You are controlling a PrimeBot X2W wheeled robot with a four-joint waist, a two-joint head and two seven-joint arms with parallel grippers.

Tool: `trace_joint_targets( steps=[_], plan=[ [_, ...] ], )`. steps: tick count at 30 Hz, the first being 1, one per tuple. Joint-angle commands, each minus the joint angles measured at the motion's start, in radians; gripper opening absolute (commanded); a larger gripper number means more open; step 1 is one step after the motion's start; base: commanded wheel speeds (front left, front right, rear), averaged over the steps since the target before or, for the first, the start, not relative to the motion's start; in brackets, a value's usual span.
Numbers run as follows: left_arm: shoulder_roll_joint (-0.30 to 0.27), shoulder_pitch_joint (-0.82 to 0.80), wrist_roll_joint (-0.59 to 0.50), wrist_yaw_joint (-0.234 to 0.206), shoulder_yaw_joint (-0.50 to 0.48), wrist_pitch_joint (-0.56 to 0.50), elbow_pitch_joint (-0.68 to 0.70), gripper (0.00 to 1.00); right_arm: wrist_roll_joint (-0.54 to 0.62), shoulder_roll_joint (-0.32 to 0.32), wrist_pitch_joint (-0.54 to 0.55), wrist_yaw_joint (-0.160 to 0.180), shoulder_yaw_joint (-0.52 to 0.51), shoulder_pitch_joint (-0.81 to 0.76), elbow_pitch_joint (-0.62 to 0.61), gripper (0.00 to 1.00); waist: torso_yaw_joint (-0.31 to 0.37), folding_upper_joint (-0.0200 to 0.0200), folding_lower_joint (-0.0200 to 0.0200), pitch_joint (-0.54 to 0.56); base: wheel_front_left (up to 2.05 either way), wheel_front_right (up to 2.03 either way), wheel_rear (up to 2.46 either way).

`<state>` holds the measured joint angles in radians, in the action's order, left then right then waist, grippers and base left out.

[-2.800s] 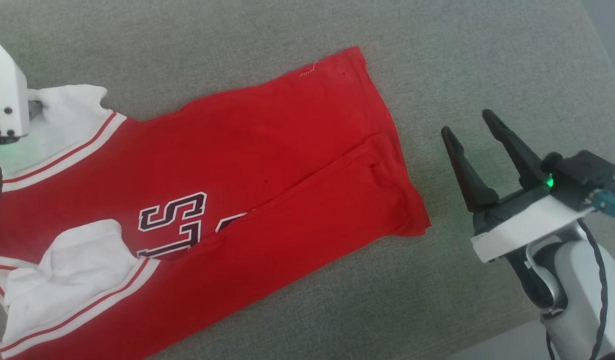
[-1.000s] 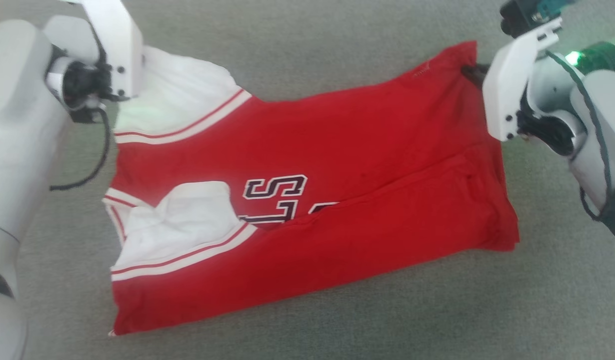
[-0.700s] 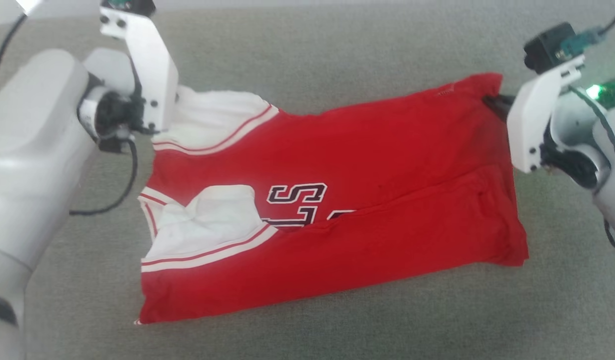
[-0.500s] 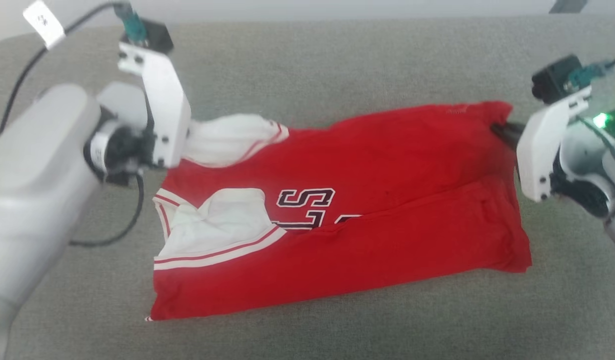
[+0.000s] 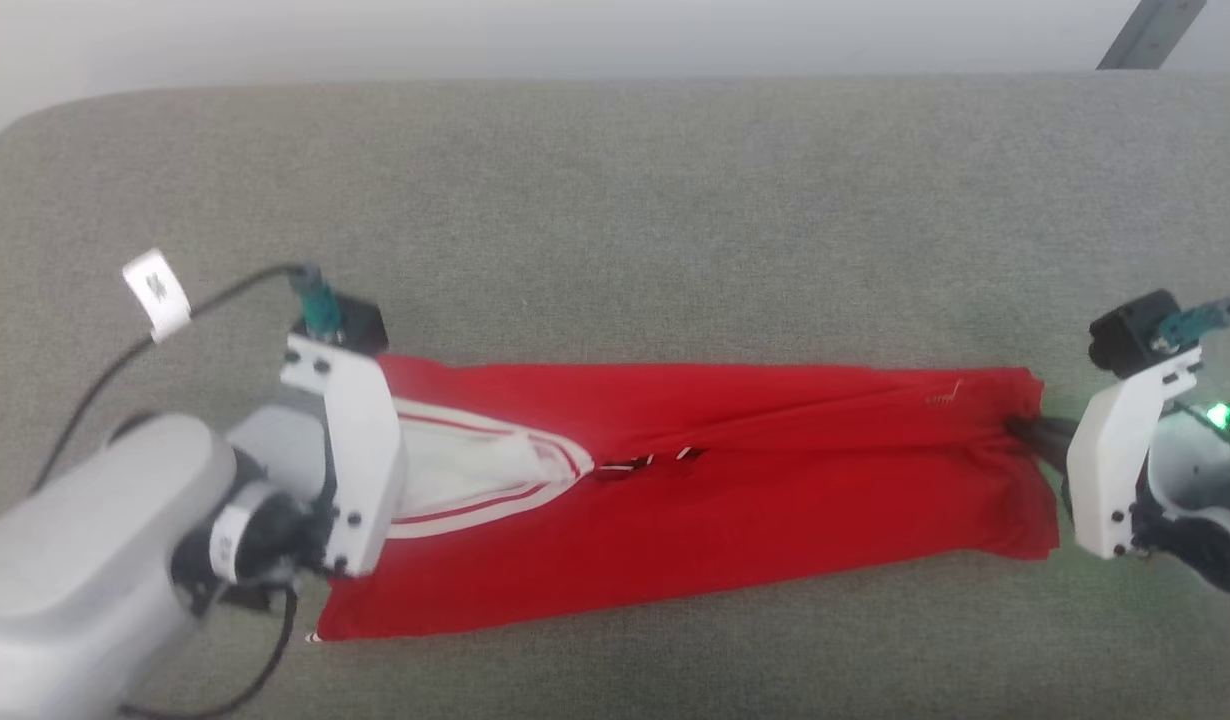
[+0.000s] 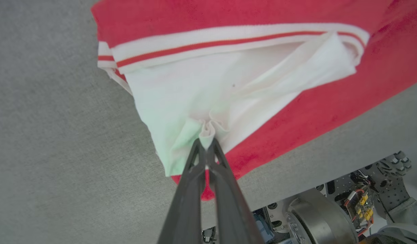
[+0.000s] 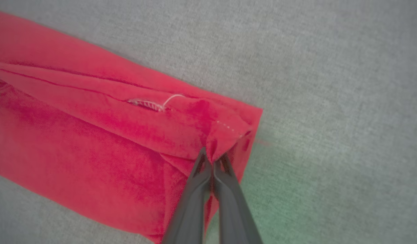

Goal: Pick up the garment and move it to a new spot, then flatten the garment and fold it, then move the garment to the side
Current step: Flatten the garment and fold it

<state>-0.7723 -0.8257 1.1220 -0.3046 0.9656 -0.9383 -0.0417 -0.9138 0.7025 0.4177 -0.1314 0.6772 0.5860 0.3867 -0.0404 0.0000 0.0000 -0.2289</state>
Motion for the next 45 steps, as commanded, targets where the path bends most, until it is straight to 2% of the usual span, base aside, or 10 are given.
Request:
trace_joint_targets(
  steps=[1,6,8,9,10,11,12,27,37,45],
  plan=[
    [-0.005,0.027,0.005,-0.011,0.006,0.006,0.005,0.0,0.005,-0.01,0.003,0.001,-0.014,-0.021,0.003,0.0,0.001,0.0,0.0,0.006,0.0,0.0,0.0],
    [0.016,0.097,0.021,-0.009,0.017,0.05,-0.015,0.0,0.003,-0.051,0.009,0.001,-0.047,-0.068,0.036,0.0,0.002,0.0,0.0,0.025,0.0,0.0,0.0],
    [0.03,0.115,0.024,0.014,0.013,0.09,-0.034,0.22,0.008,-0.072,0.003,0.001,-0.057,-0.072,0.051,0.01,0.0,0.0,0.0,0.038,0.0,0.0,0.0],
    [0.035,0.122,0.018,0.029,0.012,0.112,-0.043,0.46,0.009,-0.081,-0.005,0.001,-0.063,-0.073,0.055,0.27,-0.001,0.0,0.0,0.045,0.0,0.0,0.0],
    [0.039,0.131,0.017,0.037,0.008,0.134,-0.054,0.89,0.012,-0.086,-0.004,0.001,-0.064,-0.077,0.057,0.44,-0.003,0.0,0.0,0.052,0.0,0.0,0.0],
    [0.042,0.138,0.015,0.047,0.006,0.154,-0.065,0.98,0.014,-0.09,0.0,0.001,-0.061,-0.083,0.052,0.82,-0.005,0.0,0.0,0.06,0.0,0.0,0.0],
    [0.042,0.141,0.007,0.057,0.005,0.174,-0.072,1.0,0.009,-0.093,0.005,0.001,-0.063,-0.089,0.053,1.0,-0.007,0.0,0.0,0.068,0.0,0.0,0.0],
    [0.064,0.218,-0.132,0.139,-0.06,0.636,-0.133,1.0,0.033,-0.086,0.051,0.001,-0.161,-0.137,0.037,1.0,-0.049,0.0,0.0,0.142,0.0,0.0,0.0],
    [0.105,0.33,-0.198,0.098,-0.181,1.117,-0.211,1.0,0.058,-0.078,0.187,0.001,-0.25,-0.142,0.081,1.0,-0.097,0.0,0.0,0.122,0.0,0.0,0.0],
    [0.158,0.398,-0.242,0.081,-0.276,1.203,-0.25,1.0,0.066,-0.104,0.262,0.001,-0.293,-0.135,0.127,1.0,-0.147,0.0,0.0,0.08,0.0,0.0,0.0]
  ],
)
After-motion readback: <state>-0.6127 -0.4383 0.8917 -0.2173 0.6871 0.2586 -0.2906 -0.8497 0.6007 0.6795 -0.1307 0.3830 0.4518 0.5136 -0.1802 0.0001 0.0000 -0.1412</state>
